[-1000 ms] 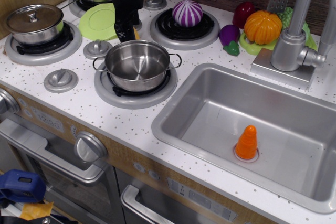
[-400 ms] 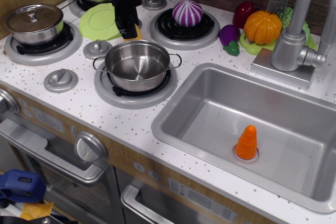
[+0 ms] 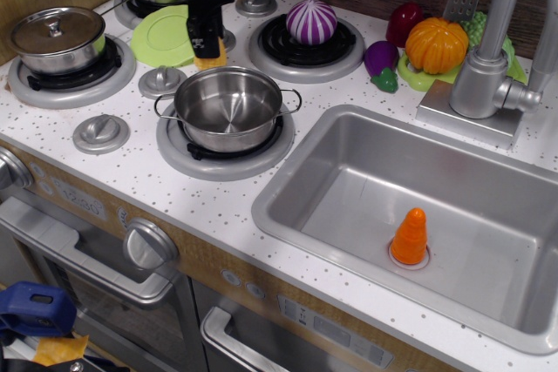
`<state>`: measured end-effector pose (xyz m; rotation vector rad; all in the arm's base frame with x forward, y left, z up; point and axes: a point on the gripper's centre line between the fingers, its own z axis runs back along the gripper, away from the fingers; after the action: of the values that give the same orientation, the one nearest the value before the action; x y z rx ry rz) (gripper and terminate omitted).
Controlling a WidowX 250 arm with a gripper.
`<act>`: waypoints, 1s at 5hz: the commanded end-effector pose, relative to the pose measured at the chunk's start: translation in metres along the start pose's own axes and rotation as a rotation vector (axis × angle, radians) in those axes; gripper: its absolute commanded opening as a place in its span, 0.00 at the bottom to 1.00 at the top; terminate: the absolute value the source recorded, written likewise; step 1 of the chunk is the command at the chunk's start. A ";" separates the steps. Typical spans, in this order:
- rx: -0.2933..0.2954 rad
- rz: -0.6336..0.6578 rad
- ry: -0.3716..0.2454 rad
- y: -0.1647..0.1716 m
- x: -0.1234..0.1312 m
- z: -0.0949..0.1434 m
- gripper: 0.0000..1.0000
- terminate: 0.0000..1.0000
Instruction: Put corn in pan which is on stove
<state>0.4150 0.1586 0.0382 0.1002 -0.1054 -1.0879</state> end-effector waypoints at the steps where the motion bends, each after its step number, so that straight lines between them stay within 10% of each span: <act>1: 0.133 0.055 0.041 -0.005 0.002 0.070 0.00 0.00; 5: 0.129 0.282 0.013 -0.072 0.039 0.077 0.00 0.00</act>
<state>0.3485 0.0843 0.0735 0.1413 -0.1117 -0.7824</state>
